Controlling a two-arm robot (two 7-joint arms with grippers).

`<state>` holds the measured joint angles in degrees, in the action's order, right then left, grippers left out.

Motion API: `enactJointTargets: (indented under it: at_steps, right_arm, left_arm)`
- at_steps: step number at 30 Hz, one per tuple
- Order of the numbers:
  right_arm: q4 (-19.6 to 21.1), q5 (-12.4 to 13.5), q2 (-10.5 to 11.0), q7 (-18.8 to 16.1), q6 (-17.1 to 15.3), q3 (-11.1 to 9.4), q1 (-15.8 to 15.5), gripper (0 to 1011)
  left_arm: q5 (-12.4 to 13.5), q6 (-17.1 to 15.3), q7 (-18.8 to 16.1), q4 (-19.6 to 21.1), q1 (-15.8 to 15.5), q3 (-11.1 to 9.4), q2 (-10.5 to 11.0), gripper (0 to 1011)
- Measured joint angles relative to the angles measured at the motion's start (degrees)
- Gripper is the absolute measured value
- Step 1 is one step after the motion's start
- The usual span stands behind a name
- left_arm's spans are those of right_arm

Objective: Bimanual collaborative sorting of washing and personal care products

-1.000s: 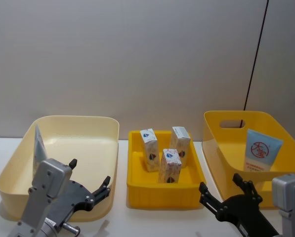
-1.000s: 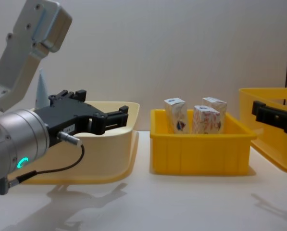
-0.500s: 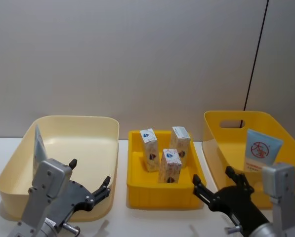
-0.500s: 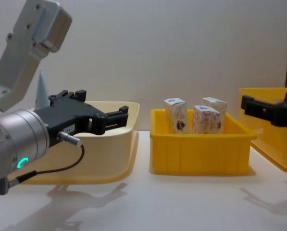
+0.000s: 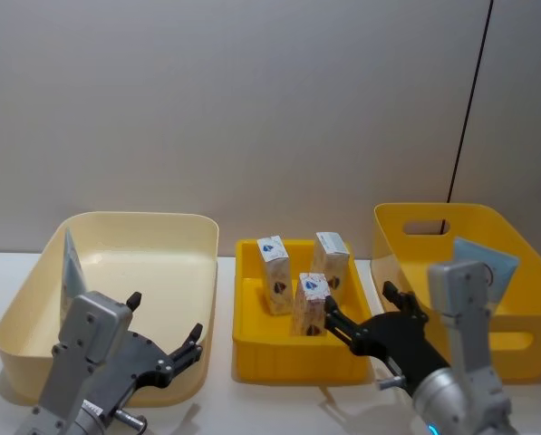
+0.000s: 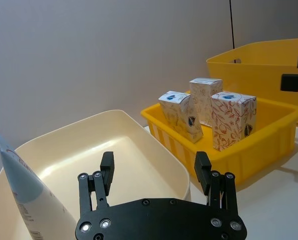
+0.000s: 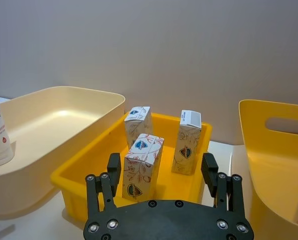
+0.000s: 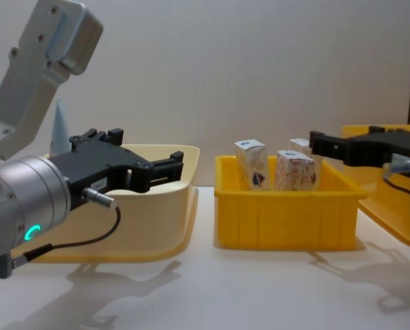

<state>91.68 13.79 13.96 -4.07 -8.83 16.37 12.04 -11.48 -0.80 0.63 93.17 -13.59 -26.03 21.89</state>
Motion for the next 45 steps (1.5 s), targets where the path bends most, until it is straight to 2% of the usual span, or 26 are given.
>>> enactJointTargets:
  at_steps: [11,20,25,31,34,35,42,43,44,45]
  right_arm:
    - [-6.96,-2.09,-3.5,1.19,-3.16,1.93,6.03,1001]
    - [-14.04,-3.01,-6.43,1.52,-4.11,2.9,10.53,1001]
    - [-16.53,-3.31,-7.43,1.61,-4.21,3.15,11.99,998]
    - [-19.19,-3.6,-8.49,1.73,-4.34,3.44,13.51,881]
    - [-20.25,-3.74,-8.92,1.78,-4.37,3.53,14.12,754]
    - [-20.42,-3.77,-9.0,1.79,-4.38,3.55,14.22,754]
    - [-21.56,-3.88,-9.47,1.84,-4.41,3.65,14.86,541]
    - [-21.59,-3.91,-9.5,1.84,-4.41,3.65,14.87,541]
    - [-21.59,-3.92,-9.5,1.84,-4.39,3.65,14.87,461]
    - [-21.59,-3.93,-9.5,1.84,-4.37,3.62,14.87,450]
  left_arm:
    - [0.0,0.0,0.0,0.0,0.0,0.01,0.0,1003]
    - [0.0,0.0,0.0,0.0,0.0,0.01,0.0,1003]
    - [0.0,0.0,0.0,0.0,0.0,0.0,0.0,1003]
    - [0.0,0.0,0.0,0.0,0.0,0.0,0.0,1003]
    - [0.0,0.01,0.0,0.0,0.0,0.01,0.0,1003]
    - [0.0,0.01,0.0,0.0,0.0,0.0,0.0,1003]
    - [0.0,0.01,0.0,0.0,0.0,0.01,0.0,1003]
    - [0.0,0.01,0.0,0.0,0.0,0.01,0.0,1004]
    - [0.0,0.01,0.0,0.0,0.0,0.01,0.0,1003]
    - [0.0,0.01,0.0,0.0,0.0,0.01,0.0,1003]
